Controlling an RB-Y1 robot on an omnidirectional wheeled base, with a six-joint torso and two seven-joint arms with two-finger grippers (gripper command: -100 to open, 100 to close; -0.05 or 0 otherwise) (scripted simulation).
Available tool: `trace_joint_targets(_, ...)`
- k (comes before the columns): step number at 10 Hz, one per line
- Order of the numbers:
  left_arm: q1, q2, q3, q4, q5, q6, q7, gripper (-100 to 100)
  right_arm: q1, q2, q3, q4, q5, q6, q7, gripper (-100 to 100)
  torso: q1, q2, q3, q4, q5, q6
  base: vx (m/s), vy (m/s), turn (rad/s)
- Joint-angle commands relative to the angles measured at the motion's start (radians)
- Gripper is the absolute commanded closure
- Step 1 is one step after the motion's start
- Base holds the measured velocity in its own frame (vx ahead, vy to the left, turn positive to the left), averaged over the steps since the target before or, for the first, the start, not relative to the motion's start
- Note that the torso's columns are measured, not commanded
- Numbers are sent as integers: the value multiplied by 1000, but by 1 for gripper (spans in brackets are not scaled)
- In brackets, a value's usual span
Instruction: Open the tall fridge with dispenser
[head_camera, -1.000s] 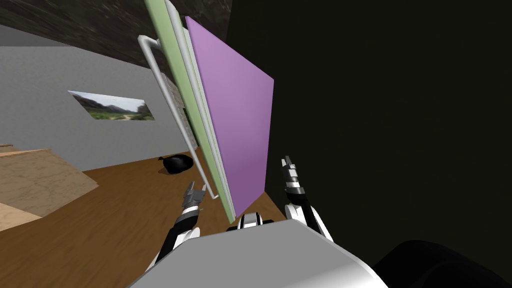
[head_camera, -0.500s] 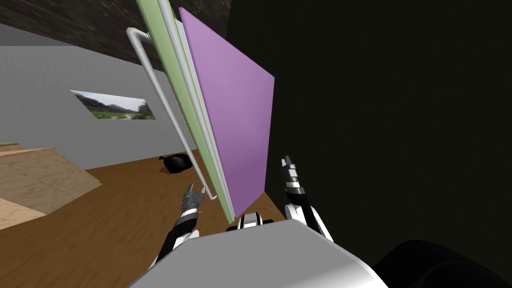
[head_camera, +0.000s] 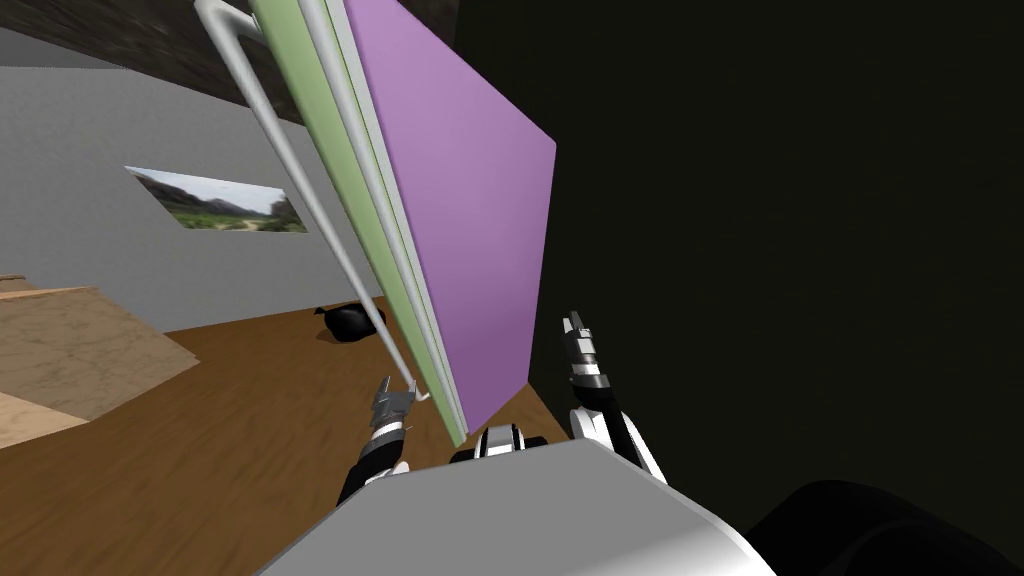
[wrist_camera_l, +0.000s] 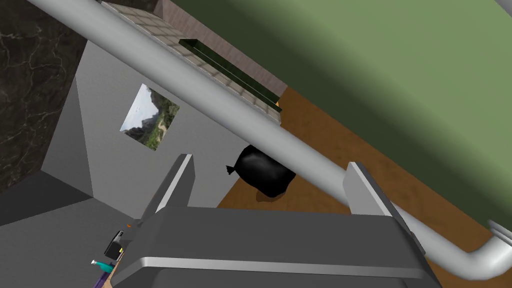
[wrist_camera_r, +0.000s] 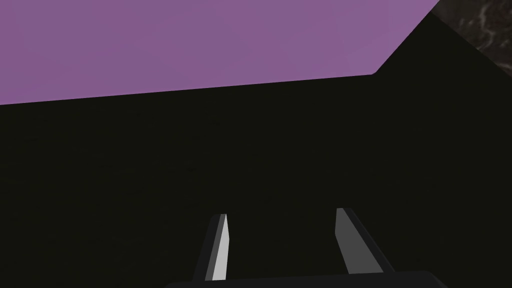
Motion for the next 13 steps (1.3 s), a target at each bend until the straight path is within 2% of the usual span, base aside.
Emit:
trace_joint_targets(1,3,-54,0,15,5,-3,8,-100,0,0,0,0,0,0,0,0,-2,4,2,2,-1,-1,20,-13,10)
trace_joint_targets(2,3,-39,1,11,5,0,8,-100,0,0,0,0,0,0,0,0,-3,7,4,3,-2,-2,9,-6,5)
trace_joint_targets(3,2,-37,10,-14,11,28,4,-100,0,0,0,0,0,0,0,0,-2,8,4,3,-2,-1,63,15,11)
trace_joint_targets(4,5,-39,6,-6,9,15,6,-100,0,0,0,0,0,0,0,0,-1,4,2,2,-2,-2,40,10,2)
trace_joint_targets(5,4,-39,6,-9,9,19,5,100,0,0,0,0,0,0,0,0,-2,5,2,2,-2,-2,0,0,0)
trace_joint_targets(7,12,-9,-27,-16,4,20,30,100,0,0,0,0,0,0,0,0,4,6,3,4,-4,1,-47,206,-132)
trace_joint_targets(8,12,-9,-27,-16,4,20,30,100,0,0,0,0,0,0,0,0,7,1,0,5,-4,3,-75,267,-70)
trace_joint_targets(9,15,7,-43,-20,1,21,41,100,0,-1,-1,0,0,0,0,0,3,-2,-2,5,-4,2,-97,291,-98)
trace_joint_targets(10,15,7,-43,-20,1,21,41,100,0,-1,-1,0,0,0,0,0,0,-3,-2,5,-5,4,-76,256,-50)
trace_joint_targets(12,22,38,-75,-29,-4,22,65,100,0,0,0,0,0,0,0,0,-6,-3,-2,4,-5,5,-64,279,-125)
trace_joint_targets(13,22,38,-75,-29,-4,22,65,100,0,-1,0,0,0,0,0,0,-3,-6,-3,5,-6,7,-60,256,-51)
